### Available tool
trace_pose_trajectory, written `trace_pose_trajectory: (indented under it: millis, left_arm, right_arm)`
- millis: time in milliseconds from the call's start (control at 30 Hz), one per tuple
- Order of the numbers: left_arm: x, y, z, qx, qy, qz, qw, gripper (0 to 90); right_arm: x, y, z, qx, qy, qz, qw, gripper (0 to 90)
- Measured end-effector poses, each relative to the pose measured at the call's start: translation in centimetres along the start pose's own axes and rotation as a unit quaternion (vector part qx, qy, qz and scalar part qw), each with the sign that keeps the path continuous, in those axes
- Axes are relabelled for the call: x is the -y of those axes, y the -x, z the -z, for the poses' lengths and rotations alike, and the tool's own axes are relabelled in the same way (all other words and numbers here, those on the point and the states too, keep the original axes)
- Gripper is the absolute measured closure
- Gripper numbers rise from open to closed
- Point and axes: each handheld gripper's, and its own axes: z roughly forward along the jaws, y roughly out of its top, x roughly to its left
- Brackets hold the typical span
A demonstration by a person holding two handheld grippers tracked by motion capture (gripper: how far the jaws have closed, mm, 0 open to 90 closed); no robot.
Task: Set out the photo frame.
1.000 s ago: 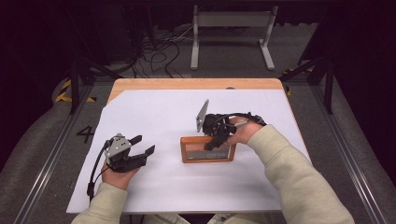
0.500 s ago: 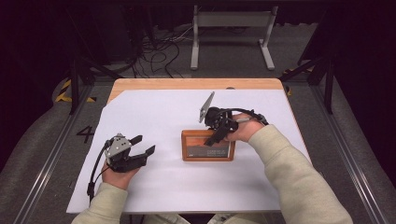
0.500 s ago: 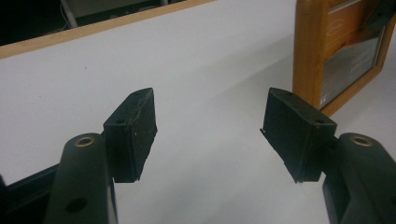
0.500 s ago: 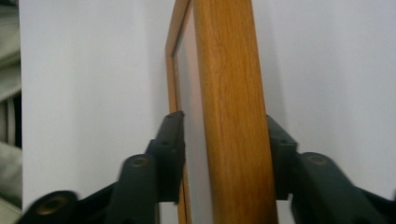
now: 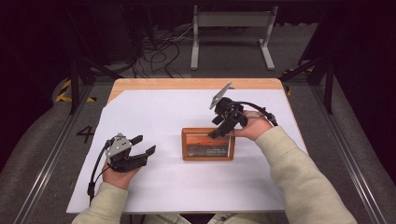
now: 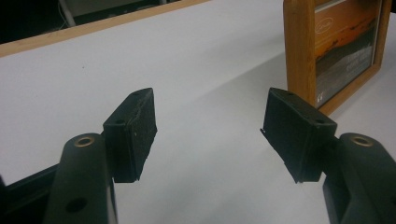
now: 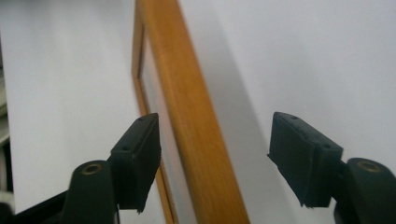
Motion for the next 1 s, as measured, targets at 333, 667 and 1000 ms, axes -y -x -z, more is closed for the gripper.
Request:
trace_pose_trajectory:
  millis: [333,667,1000]
  left_arm:
    - [-0.3,0.5,-0.1,0.008,-0.007,0.000,0.9999,32.4]
    - [-0.6,0.7,-0.2,0.012,-0.006,0.001,0.9999,31.7]
    - [-0.5,0.8,0.1,0.013,-0.005,0.000,0.9999,31.2]
  right_arm:
    - [5.9,-1.3,5.2,0.079,0.152,-0.047,0.9841,28.6]
    - [11.6,-2.9,7.1,0.119,0.222,-0.084,0.9642,21.2]
    - [16.1,-3.7,6.5,0.100,0.263,-0.111,0.9532,0.9]
